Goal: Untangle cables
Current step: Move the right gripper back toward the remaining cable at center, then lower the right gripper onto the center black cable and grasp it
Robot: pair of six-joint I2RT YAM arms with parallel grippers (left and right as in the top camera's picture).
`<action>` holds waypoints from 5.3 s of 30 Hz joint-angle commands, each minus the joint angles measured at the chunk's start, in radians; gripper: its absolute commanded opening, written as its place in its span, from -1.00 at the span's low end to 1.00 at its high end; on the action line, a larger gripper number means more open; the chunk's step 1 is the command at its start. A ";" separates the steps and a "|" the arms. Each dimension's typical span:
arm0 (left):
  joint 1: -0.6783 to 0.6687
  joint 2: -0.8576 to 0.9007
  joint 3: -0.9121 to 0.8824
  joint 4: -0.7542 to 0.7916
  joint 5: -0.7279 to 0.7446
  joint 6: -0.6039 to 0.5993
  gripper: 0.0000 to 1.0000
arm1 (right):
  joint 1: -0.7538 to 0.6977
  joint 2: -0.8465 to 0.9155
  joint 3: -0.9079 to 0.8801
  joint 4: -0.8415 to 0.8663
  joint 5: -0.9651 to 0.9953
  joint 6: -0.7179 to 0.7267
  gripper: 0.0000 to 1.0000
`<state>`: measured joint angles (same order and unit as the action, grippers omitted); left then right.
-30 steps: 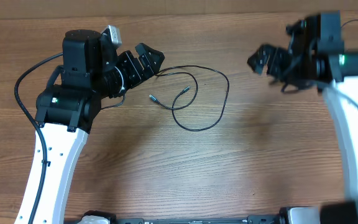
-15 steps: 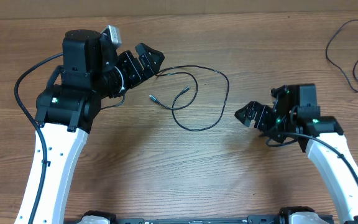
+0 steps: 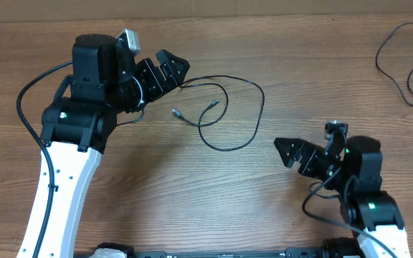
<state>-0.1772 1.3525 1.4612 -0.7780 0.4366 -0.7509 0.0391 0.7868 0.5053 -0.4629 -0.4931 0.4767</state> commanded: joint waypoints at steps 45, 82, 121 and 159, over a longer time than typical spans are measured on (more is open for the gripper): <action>-0.006 0.002 0.016 0.003 -0.003 0.022 0.99 | 0.299 1.036 0.543 0.408 0.672 -0.247 0.95; -0.006 0.002 0.016 0.003 -0.003 0.022 0.99 | 0.279 1.012 0.620 0.431 0.386 -0.243 -0.92; -0.006 0.002 0.016 0.003 -0.002 0.022 0.99 | 0.465 0.920 0.609 -0.068 0.717 0.256 0.94; -0.006 0.002 0.016 0.003 -0.002 0.022 0.99 | 0.556 1.162 0.632 0.079 1.053 0.173 0.80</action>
<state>-0.1772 1.3525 1.4612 -0.7780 0.4362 -0.7509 0.6018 1.9404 1.1160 -0.3801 0.4866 0.6502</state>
